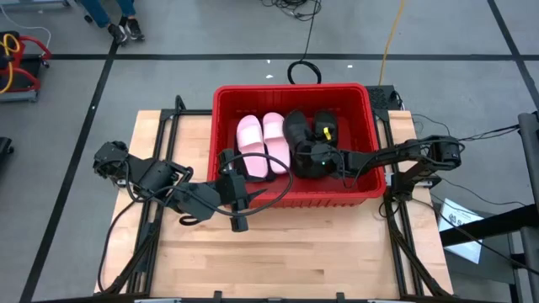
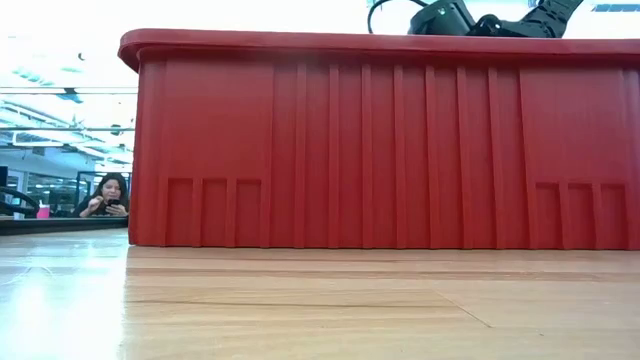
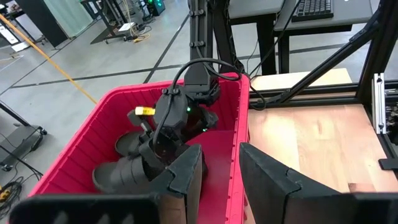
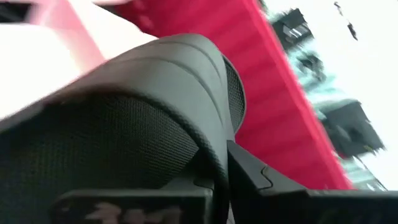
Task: Pick and place slides into bin
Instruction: Put the black slide into the red bin
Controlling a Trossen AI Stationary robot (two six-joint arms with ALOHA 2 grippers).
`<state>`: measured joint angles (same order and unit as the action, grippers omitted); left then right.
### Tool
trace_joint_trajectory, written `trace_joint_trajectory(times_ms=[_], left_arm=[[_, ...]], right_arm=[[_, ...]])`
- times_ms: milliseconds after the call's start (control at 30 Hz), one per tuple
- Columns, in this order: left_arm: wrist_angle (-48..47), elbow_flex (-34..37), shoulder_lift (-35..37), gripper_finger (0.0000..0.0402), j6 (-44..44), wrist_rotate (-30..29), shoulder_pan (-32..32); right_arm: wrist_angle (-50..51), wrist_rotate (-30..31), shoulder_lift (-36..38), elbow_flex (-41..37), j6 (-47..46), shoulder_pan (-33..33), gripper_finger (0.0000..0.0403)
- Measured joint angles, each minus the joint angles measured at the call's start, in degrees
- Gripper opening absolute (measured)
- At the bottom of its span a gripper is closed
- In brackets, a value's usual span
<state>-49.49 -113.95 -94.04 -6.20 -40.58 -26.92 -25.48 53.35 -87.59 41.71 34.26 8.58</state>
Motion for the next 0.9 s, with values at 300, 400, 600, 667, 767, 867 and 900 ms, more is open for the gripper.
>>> trace_joint_trajectory(times_ms=[300,400,600,667,767,867,900], left_arm=[[0.0,0.0,0.0,0.0113,1.1,0.0,0.0],[0.0,0.0,0.0,0.0113,1.2,0.0,0.0],[0.0,0.0,0.0,0.0113,1.2,0.0,0.0],[0.0,0.0,0.0,0.0113,1.2,0.0,0.0],[0.0,0.0,0.0,0.0113,1.2,0.0,0.0],[0.0,0.0,0.0,0.0113,1.2,0.0,0.0],[0.0,0.0,0.0,0.0113,1.2,0.0,0.0]], right_arm=[[2.8,11.3,0.0,0.0,-1.0,-0.6,0.0006],[4.3,8.1,0.0,0.0,-4.1,-0.6,0.0005],[4.6,8.1,-0.2,0.0,-5.1,-0.5,0.0009],[4.7,7.7,-0.2,0.0,-5.6,-0.3,0.0008],[5.2,3.7,-0.2,0.0,-6.8,-0.3,0.0012],[5.3,2.1,-0.2,0.0,-7.2,-0.4,0.0026],[5.6,2.1,-0.2,0.0,-7.3,-0.4,0.0031]])
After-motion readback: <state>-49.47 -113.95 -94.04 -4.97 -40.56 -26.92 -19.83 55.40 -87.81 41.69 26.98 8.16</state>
